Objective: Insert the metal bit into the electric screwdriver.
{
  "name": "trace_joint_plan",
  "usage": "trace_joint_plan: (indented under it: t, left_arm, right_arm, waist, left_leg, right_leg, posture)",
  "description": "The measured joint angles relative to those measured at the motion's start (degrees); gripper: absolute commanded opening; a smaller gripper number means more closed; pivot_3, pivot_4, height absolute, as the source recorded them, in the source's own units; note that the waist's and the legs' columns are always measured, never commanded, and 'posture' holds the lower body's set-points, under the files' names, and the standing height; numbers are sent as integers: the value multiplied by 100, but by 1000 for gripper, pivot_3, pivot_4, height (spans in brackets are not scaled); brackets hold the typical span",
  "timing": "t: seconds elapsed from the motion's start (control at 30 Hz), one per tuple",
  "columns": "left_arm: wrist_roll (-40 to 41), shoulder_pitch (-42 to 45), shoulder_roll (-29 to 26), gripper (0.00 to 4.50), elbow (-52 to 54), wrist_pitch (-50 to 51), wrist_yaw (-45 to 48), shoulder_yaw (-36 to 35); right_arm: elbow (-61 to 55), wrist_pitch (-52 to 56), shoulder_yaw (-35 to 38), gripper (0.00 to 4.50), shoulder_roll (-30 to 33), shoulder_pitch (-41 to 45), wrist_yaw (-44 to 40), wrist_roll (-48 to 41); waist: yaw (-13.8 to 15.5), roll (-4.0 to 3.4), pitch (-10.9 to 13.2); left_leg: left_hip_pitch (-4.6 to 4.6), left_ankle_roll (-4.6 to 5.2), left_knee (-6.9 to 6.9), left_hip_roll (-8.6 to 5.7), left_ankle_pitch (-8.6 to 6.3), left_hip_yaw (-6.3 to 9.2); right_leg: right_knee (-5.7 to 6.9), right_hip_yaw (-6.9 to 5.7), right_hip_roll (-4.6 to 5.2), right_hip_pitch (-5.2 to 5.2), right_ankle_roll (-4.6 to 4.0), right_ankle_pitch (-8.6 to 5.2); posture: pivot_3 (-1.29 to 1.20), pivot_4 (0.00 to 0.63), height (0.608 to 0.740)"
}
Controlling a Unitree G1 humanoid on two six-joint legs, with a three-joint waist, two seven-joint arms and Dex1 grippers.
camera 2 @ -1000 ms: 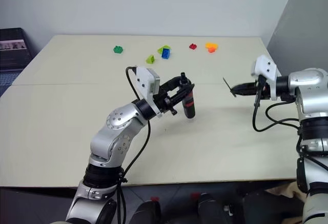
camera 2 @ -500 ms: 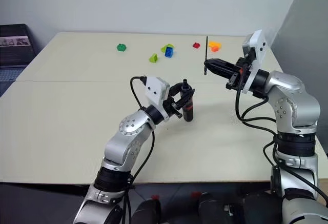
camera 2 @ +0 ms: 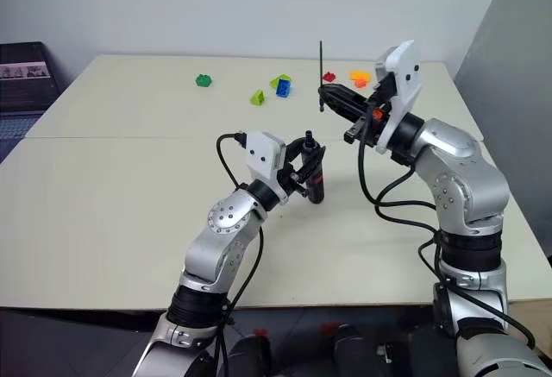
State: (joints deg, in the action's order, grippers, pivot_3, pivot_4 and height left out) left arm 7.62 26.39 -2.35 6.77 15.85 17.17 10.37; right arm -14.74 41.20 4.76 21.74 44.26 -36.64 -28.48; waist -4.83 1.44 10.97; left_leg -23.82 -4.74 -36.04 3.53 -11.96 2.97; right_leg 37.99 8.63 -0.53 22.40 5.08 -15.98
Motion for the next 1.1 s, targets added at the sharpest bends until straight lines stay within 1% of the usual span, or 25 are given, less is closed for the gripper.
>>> trace_joint_plan:
  t: [0.17,0.3,0.5,0.67,0.83,1.1]
  left_arm:
    - [-163,9,23,1618,-8,-24,-218,41]
    - [-375,38,47,1618,-16,-31,-459,56]
    - [-533,87,143,1618,-83,-32,-699,57]
    - [-611,101,176,1617,-109,-33,-813,58]
    - [-681,137,220,1617,-186,-86,-944,58]
    - [-894,196,251,1617,-294,-174,-1236,53]
  right_arm:
    - [-147,302,-174,0,-216,29,625,83]
    - [-243,497,-228,0,-427,281,1231,193]
    - [-422,646,-323,0,-628,377,1706,266]
    - [-662,946,-387,0,-891,311,2071,244]
    - [-699,1119,-395,0,-1002,213,2290,246]
    - [-694,1188,-386,0,-1093,224,2433,246]
  waist:
    - [-12,-1,0]
    - [-15,-1,0]
    - [-15,-1,0]
    - [-17,-1,-1]
    - [-21,-1,-1]
    - [-20,-1,-1]
  left_leg:
    - [1,0,0,1,0,0]
    - [-2,0,1,2,0,1]
    - [-4,0,4,2,0,0]
    - [-4,0,5,3,0,0]
    - [-5,0,4,3,0,0]
    - [-14,0,7,3,0,-1]
  right_leg:
    - [0,1,-1,0,0,0]
    - [0,0,-2,4,-1,1]
    - [-2,1,-2,7,-2,1]
    - [-1,1,-3,10,-1,0]
    - [-1,2,-4,12,-1,0]
    - [-2,2,-4,21,-1,0]
  posture:
    - [0,150,740]
    - [0,150,740]
    - [0,150,740]
    - [0,150,740]
    - [0,150,740]
    - [0,150,740]
